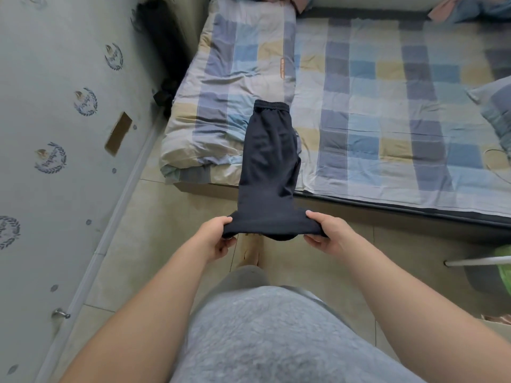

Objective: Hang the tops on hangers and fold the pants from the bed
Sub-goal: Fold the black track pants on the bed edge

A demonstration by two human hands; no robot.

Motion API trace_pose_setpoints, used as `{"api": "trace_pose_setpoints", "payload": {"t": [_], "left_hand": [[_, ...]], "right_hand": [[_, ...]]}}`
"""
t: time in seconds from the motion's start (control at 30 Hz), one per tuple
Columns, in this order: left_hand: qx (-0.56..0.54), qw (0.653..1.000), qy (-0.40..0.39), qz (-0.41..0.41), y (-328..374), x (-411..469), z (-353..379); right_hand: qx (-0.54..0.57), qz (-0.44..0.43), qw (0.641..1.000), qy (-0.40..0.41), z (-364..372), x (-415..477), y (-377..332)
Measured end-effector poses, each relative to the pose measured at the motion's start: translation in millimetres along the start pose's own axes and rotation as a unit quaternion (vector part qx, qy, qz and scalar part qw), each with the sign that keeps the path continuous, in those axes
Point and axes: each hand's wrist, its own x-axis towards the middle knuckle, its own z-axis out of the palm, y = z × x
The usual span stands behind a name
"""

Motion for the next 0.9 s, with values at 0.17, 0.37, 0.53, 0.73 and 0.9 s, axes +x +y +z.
{"api": "trace_pose_setpoints", "payload": {"t": [0.17,0.37,0.53,0.73,0.9], "left_hand": [[-0.07,0.997,-0.017,0.04,86.9,24.4,19.5],[-0.107,0.992,-0.049,0.041,203.6,81.4,43.1],[-0.101,0.993,-0.054,0.003,306.1,148.0,63.1],[-0.063,0.995,-0.066,-0.049,402.6,240.8,90.4],[-0.052,0.995,-0.048,-0.069,440.4,330.2,115.6]], "right_hand": [[0.032,-0.037,0.999,0.003,31.0,30.3,-79.8],[0.071,-0.039,0.997,0.011,72.6,94.3,-180.1],[0.09,-0.013,0.994,0.055,113.0,159.8,-260.9],[0.111,-0.002,0.987,0.114,151.8,243.2,-331.1],[0.117,0.017,0.983,0.139,170.4,334.8,-363.4]]}}
